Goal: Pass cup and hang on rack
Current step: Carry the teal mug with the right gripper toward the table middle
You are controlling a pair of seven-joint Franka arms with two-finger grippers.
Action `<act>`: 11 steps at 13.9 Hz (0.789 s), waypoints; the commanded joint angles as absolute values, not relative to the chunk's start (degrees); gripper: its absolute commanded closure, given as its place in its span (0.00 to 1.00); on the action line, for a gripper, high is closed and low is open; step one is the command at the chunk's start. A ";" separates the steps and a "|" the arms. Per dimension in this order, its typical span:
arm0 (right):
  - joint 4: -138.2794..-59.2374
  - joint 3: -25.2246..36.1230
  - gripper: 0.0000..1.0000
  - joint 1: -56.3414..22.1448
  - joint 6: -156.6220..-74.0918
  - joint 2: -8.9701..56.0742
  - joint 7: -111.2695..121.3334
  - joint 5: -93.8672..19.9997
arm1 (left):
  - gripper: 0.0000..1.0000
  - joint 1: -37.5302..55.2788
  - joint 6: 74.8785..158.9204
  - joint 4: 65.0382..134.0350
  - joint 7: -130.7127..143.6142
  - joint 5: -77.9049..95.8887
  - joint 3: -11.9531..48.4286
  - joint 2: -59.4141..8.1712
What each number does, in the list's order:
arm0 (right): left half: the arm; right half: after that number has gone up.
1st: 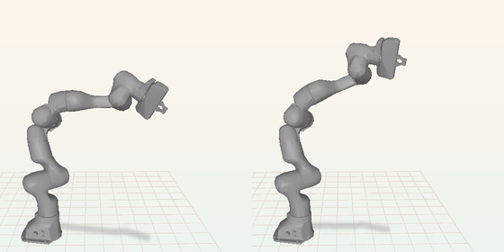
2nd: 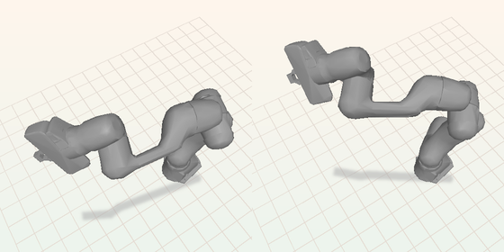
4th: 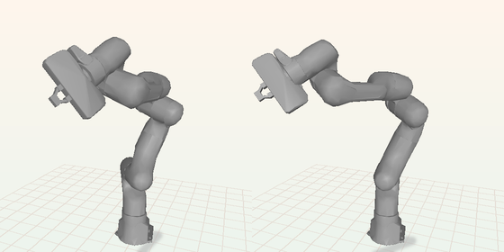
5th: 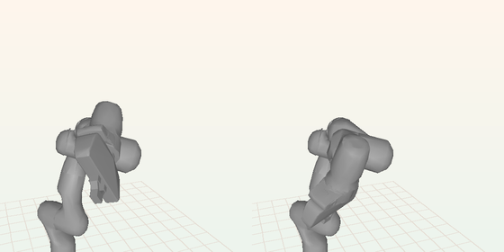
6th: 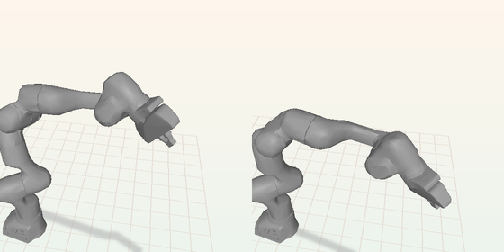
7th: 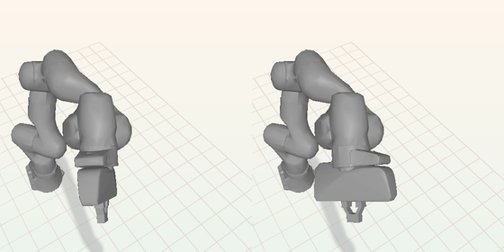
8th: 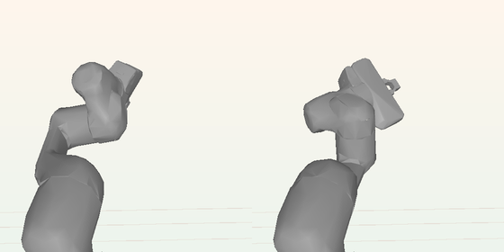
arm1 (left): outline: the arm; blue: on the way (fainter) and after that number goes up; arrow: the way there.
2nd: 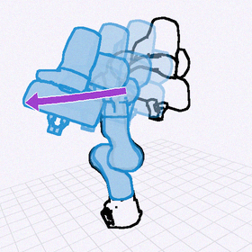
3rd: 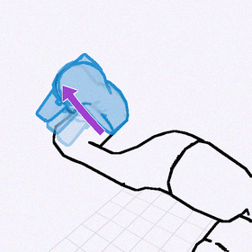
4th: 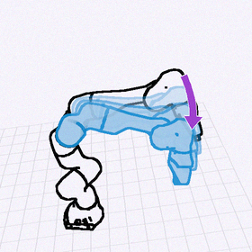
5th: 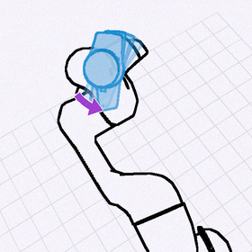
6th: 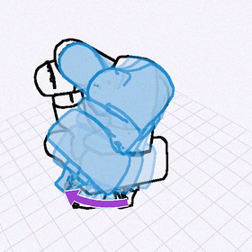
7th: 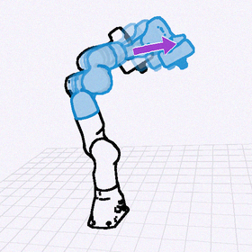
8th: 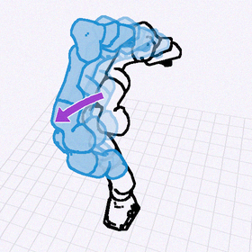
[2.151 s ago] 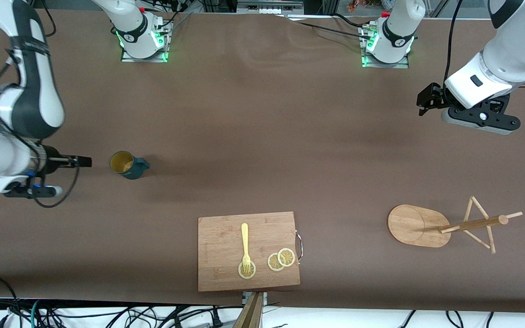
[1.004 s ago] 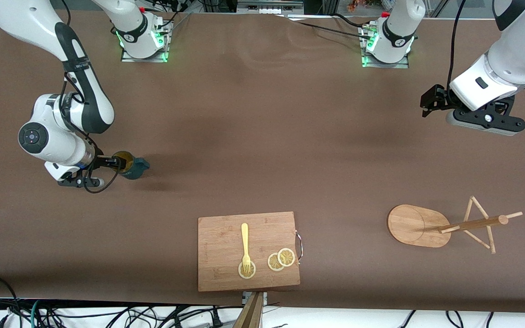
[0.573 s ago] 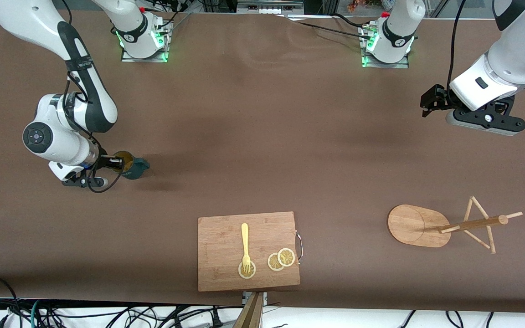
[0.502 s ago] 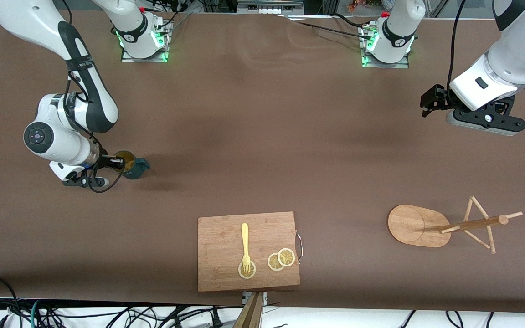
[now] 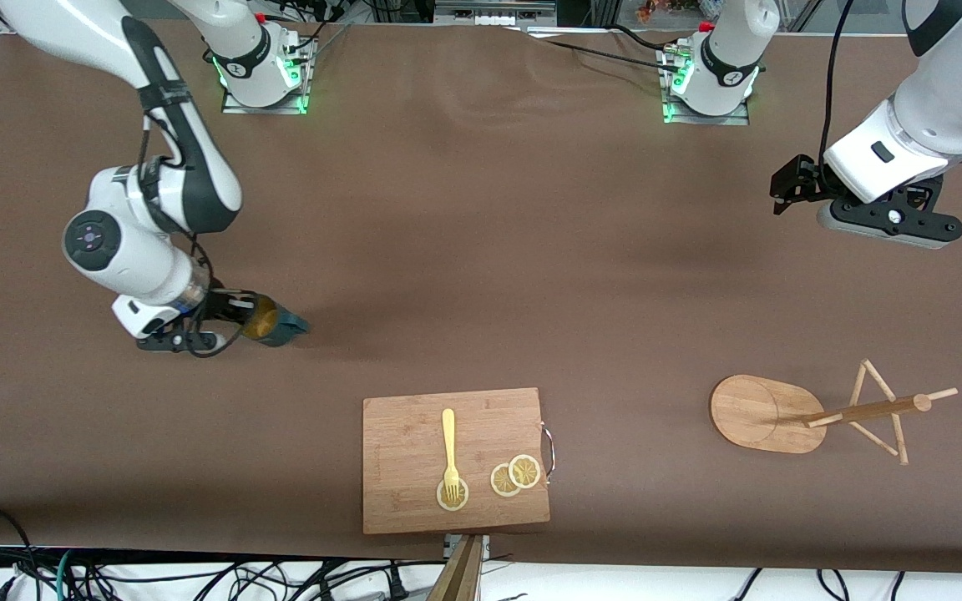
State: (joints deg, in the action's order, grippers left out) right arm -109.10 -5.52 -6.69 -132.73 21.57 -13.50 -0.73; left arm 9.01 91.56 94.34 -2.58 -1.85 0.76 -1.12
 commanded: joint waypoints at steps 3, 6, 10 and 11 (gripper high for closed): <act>-97.94 -6.24 1.00 -18.08 -128.95 26.00 -33.70 -1.41 | 0.00 8.96 90.18 92.46 -2.29 -3.69 1.05 -1.85; -90.90 -6.24 1.00 -25.20 -125.69 29.70 -46.72 -1.32 | 0.00 8.96 90.18 92.46 -2.46 -3.69 1.05 -1.85; -85.01 -6.24 1.00 -33.38 -125.33 34.26 -57.00 -1.23 | 0.00 8.96 90.18 92.46 -2.46 -3.69 1.05 -1.85; -83.08 -6.24 1.00 -35.40 -125.42 36.02 -60.78 -0.97 | 0.00 8.96 90.18 92.46 -2.46 -3.69 1.05 -1.85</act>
State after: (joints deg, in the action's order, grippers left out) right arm -88.88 -6.80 -32.21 -127.02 32.01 -55.19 -0.75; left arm 9.01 91.56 94.32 -2.58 -1.86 0.77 -1.13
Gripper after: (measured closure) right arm 0.960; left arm 0.000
